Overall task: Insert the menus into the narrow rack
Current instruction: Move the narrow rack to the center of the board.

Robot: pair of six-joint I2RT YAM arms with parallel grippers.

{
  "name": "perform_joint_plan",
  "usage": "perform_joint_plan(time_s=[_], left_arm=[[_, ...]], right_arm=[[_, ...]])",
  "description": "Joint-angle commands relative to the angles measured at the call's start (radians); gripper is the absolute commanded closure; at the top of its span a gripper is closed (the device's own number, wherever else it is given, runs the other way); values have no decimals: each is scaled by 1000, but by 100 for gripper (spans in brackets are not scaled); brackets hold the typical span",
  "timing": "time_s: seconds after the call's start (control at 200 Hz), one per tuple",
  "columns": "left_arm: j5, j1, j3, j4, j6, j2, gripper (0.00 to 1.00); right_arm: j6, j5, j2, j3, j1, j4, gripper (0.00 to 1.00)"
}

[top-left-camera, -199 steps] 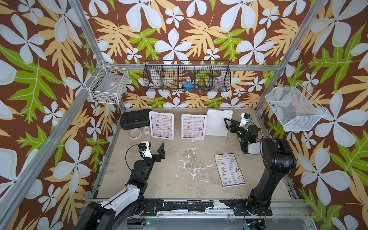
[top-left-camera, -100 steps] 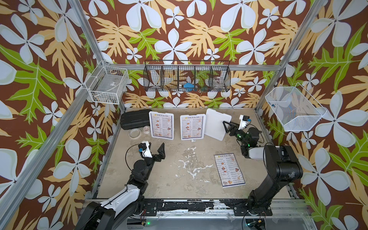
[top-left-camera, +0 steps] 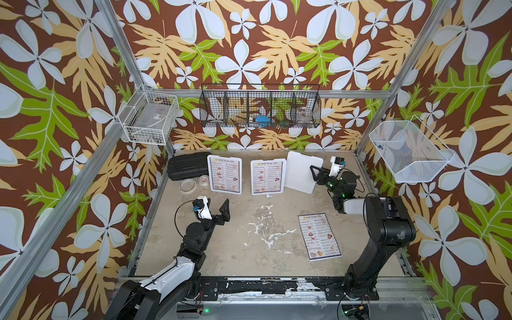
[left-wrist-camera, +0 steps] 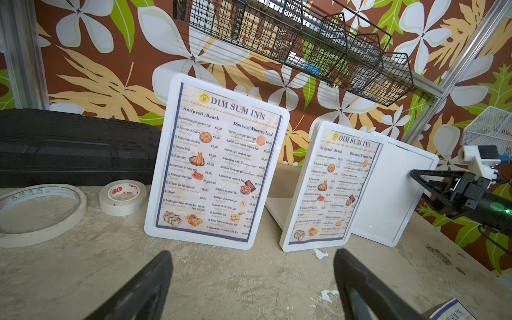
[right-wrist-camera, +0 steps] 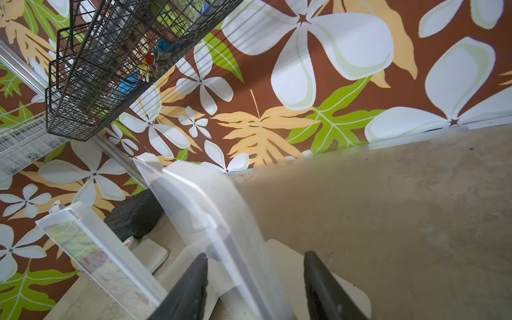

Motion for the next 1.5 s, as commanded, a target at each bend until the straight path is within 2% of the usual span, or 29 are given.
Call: perform_joint_plan(time_s=[0.0, 0.28, 0.4, 0.706, 0.941, 1.236, 1.321, 1.421, 1.496], left_arm=[[7, 1, 1, 28, 11, 1, 7], [9, 1, 1, 29, 11, 1, 7], [8, 0, -1, 29, 11, 1, 7], [10, 1, 0, 29, 11, 1, 7], [11, 0, -1, 30, 10, 1, 7], [12, 1, -3, 32, 10, -5, 7], [12, 1, -6, 32, 10, -9, 7], [12, 0, -7, 32, 10, -8, 7], [14, 0, -6, 32, 11, -8, 7]], right_arm=[[-9, -21, -16, -8, -1, 37, 53], [-11, -18, -73, -61, 0, 57, 60], [-11, -22, -81, -73, 1, 61, 75], [-18, -6, -134, -129, 3, 69, 77], [-45, 65, -256, -192, 3, 5, 79], [-59, 86, -389, -285, 11, -35, 83], [-65, 97, -389, -289, 17, -53, 78], [-63, 87, -352, -279, 16, -23, 55], [-65, 58, -320, -266, 23, 5, 47]])
